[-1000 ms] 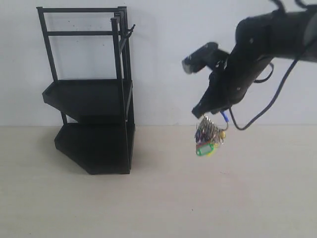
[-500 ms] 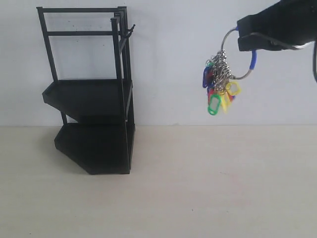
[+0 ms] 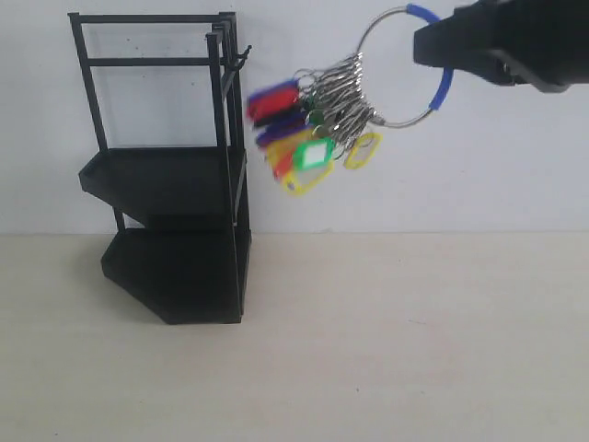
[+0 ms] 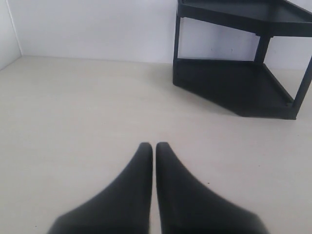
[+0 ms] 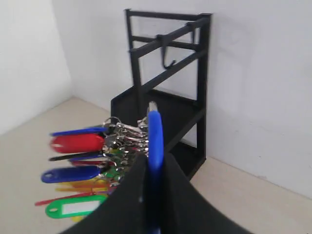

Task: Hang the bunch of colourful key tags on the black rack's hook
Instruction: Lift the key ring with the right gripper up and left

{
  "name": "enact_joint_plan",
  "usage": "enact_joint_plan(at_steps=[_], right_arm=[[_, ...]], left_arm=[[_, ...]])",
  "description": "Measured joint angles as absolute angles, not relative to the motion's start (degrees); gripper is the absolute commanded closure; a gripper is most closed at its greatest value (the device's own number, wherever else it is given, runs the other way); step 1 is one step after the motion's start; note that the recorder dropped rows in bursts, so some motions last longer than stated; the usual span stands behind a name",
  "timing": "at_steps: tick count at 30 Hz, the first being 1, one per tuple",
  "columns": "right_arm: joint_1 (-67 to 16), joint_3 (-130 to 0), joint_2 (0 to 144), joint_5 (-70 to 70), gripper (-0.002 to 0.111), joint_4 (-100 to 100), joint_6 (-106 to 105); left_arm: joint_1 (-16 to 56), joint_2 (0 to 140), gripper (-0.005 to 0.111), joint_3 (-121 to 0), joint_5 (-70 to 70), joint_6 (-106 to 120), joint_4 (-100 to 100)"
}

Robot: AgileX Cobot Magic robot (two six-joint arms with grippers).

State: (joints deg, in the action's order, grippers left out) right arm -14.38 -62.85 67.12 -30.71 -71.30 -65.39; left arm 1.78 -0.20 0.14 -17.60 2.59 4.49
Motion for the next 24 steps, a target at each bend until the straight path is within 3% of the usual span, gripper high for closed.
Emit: enact_joint_plan(at_steps=[5, 24], right_arm=[[-14.9, -63.5, 68.2, -37.3, 0.108, -71.6, -71.3], [-15.5, -63.8, 73.9, -30.0, 0.108, -74.4, -70.3]], left_arm=[[1.8, -0.2, 0.102, 0.1, -17.6, 2.6, 4.5], [1.8, -0.2, 0.102, 0.1, -17.6, 2.6, 4.5]])
